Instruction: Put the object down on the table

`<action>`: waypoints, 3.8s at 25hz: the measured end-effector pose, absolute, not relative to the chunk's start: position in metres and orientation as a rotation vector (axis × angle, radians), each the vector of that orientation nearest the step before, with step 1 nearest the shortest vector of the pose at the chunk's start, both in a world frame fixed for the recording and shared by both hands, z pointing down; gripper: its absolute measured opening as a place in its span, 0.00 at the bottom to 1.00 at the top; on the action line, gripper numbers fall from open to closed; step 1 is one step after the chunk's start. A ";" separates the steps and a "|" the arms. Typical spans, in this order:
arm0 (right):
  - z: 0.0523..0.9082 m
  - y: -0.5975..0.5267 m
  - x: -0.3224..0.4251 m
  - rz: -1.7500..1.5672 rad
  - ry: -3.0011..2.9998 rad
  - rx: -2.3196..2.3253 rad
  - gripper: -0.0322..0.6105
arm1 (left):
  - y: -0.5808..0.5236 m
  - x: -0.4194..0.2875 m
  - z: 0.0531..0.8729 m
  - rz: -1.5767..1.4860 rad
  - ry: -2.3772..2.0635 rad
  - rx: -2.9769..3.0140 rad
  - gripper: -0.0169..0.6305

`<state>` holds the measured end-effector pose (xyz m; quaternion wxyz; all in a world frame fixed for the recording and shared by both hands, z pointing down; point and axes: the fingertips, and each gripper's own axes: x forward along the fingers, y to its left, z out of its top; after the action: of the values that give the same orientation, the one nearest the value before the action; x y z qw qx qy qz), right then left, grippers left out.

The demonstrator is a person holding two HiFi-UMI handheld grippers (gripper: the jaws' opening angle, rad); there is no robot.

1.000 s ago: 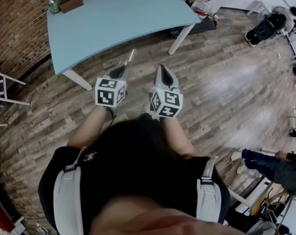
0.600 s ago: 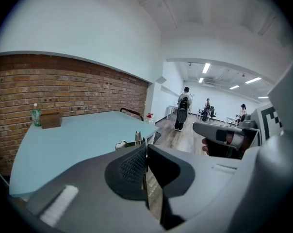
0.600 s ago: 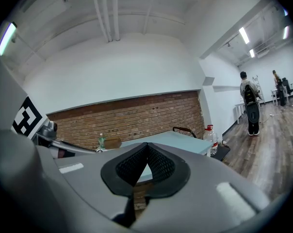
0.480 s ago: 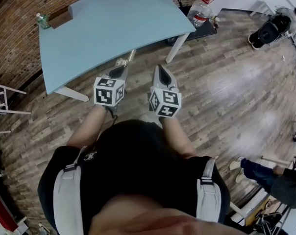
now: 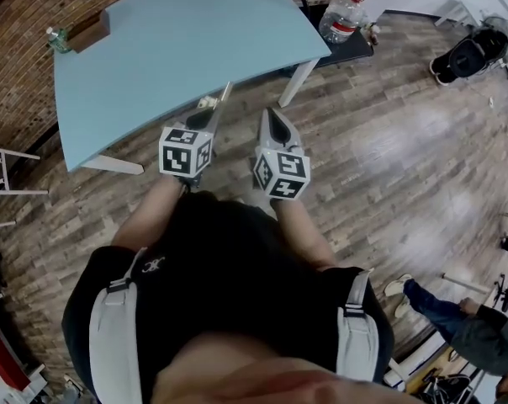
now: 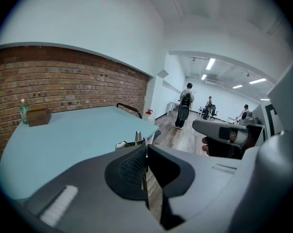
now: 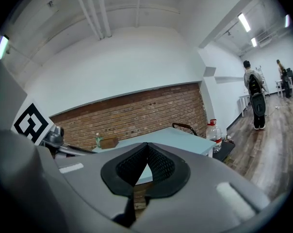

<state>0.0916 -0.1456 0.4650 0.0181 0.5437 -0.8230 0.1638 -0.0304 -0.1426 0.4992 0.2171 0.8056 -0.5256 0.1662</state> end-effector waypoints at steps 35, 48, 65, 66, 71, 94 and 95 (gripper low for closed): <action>0.488 -0.404 0.079 0.507 -2.291 1.874 0.07 | -0.423 -0.040 0.573 0.550 -1.115 2.249 0.04; 0.494 -0.426 0.110 0.511 -2.263 1.846 0.07 | -0.453 -0.002 0.624 0.544 -1.037 2.160 0.04; 0.498 -0.427 0.153 0.572 -2.256 1.916 0.07 | -0.454 0.007 0.686 0.666 -1.005 2.024 0.04; 0.498 -0.428 0.153 0.575 -2.257 1.915 0.07 | -0.454 0.007 0.690 0.662 -1.003 2.014 0.04; 0.501 -0.430 0.153 0.593 -2.262 1.892 0.07 | -0.459 0.000 0.700 0.658 -1.041 1.985 0.05; 0.501 -0.444 0.137 0.575 -2.318 1.817 0.07 | -0.488 -0.015 0.576 0.573 -1.358 2.237 0.03; 0.500 -0.444 0.137 0.574 -2.321 1.820 0.07 | -0.486 -0.014 0.569 0.561 -1.360 2.246 0.03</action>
<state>0.1368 -0.4441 0.5004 0.0682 0.6042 -0.7707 0.1904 -0.0136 -0.4860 0.5689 0.2265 0.8148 -0.4933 0.2036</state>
